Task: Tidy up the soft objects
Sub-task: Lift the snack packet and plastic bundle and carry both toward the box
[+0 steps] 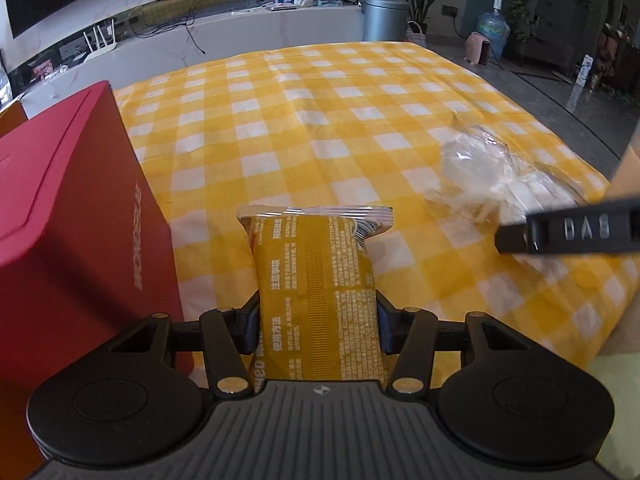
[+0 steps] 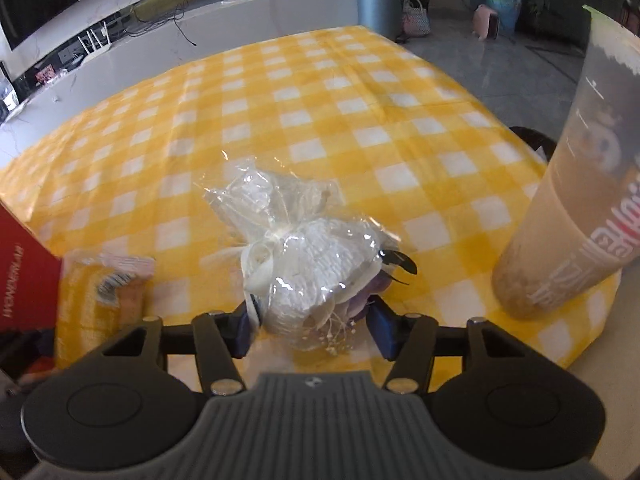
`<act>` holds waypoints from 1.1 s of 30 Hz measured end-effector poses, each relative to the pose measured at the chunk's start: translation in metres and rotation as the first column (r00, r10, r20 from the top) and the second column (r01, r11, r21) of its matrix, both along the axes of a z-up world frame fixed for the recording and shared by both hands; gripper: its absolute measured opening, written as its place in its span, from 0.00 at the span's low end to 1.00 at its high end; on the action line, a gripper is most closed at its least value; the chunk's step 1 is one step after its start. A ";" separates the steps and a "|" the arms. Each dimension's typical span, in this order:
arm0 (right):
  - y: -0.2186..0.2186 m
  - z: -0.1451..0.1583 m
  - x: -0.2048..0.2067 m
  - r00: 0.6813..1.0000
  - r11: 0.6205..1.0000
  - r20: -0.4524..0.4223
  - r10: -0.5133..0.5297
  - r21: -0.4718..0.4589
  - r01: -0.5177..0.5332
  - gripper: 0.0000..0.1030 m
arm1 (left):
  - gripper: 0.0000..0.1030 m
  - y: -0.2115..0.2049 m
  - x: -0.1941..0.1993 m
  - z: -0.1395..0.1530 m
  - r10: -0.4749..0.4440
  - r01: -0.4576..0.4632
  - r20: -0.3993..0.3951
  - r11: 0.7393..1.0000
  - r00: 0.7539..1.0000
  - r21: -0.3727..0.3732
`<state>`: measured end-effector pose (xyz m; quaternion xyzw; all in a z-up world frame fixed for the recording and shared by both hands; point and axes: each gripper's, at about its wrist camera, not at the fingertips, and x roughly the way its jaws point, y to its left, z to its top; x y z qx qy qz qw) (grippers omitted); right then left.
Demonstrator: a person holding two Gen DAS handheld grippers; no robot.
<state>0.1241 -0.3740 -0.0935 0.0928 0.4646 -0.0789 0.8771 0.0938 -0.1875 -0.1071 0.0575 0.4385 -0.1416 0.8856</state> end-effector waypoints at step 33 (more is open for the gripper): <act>0.017 0.005 0.012 0.983 0.973 0.122 0.138 -0.200 -0.111 0.59 | 0.54 0.016 -0.006 0.001 0.012 -0.003 0.053 0.986 0.999 -0.167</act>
